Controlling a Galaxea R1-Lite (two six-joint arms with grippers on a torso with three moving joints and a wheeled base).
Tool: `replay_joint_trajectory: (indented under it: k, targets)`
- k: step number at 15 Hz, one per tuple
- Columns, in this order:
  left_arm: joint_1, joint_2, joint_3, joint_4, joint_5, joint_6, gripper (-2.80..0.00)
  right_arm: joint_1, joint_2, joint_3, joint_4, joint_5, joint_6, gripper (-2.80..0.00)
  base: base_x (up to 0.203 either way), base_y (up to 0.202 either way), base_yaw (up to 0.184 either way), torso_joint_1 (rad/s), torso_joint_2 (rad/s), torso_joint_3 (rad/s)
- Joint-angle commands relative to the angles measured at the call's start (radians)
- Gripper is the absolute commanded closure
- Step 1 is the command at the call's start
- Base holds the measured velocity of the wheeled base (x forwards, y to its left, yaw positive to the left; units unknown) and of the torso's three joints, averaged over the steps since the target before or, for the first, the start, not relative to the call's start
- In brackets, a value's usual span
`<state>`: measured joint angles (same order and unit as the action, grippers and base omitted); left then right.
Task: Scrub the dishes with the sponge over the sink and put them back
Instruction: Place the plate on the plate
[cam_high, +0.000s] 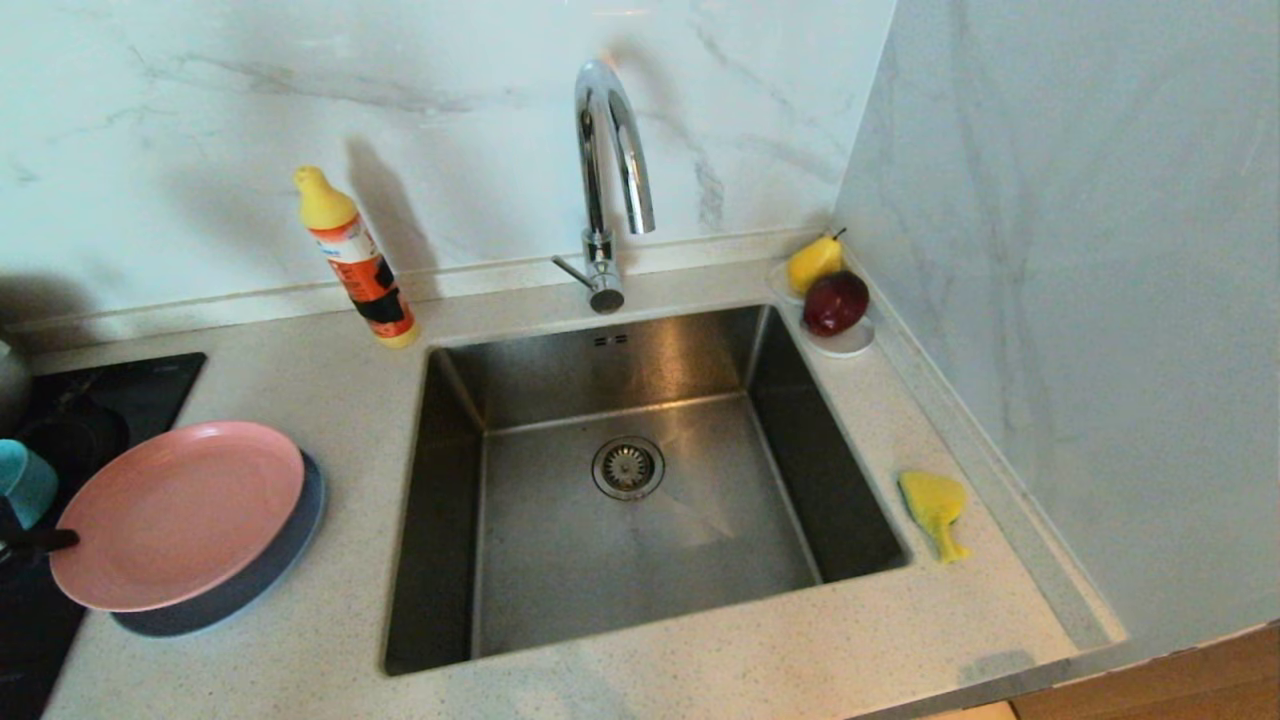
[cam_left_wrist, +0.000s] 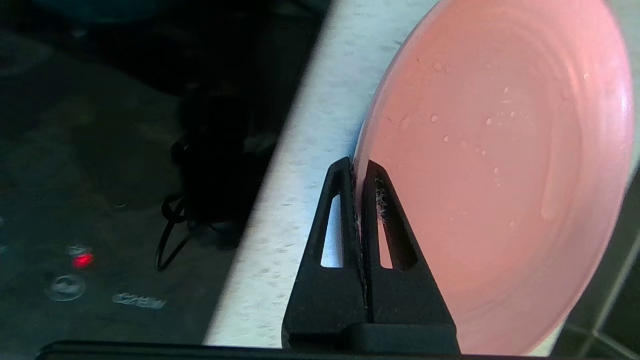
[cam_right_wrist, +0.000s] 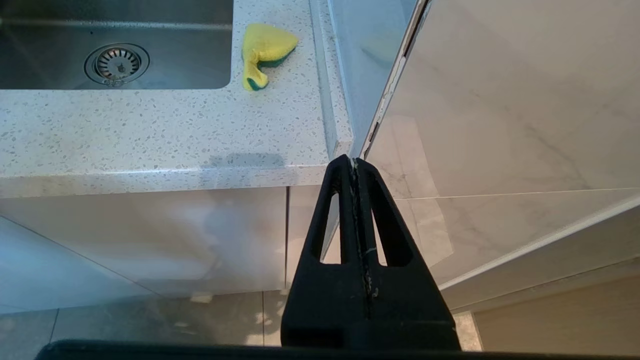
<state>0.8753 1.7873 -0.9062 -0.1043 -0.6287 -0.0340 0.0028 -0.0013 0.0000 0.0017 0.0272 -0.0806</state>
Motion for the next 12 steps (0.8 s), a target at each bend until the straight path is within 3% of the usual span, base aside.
replay_joint_trajectory:
  k: [1,8,12]
  targets:
    - [0.013,0.02,0.011,0.0,-0.007,0.005,0.0,0.0,0.0,0.0,0.0,0.0,-0.001,0.0,0.0,0.0,0.0,0.0,0.0,0.0]
    - [0.012,0.013,0.054,0.001,-0.061,0.018,0.0,0.0,0.0,0.0,0.0,0.0,-0.001,0.0,0.0,0.0,0.0,0.0,0.0,0.0]
    - [0.011,0.02,0.096,-0.002,-0.063,0.069,0.0,0.0,0.0,0.001,0.0,0.0,-0.001,0.0,0.0,0.0,0.0,0.0,0.0,0.0]
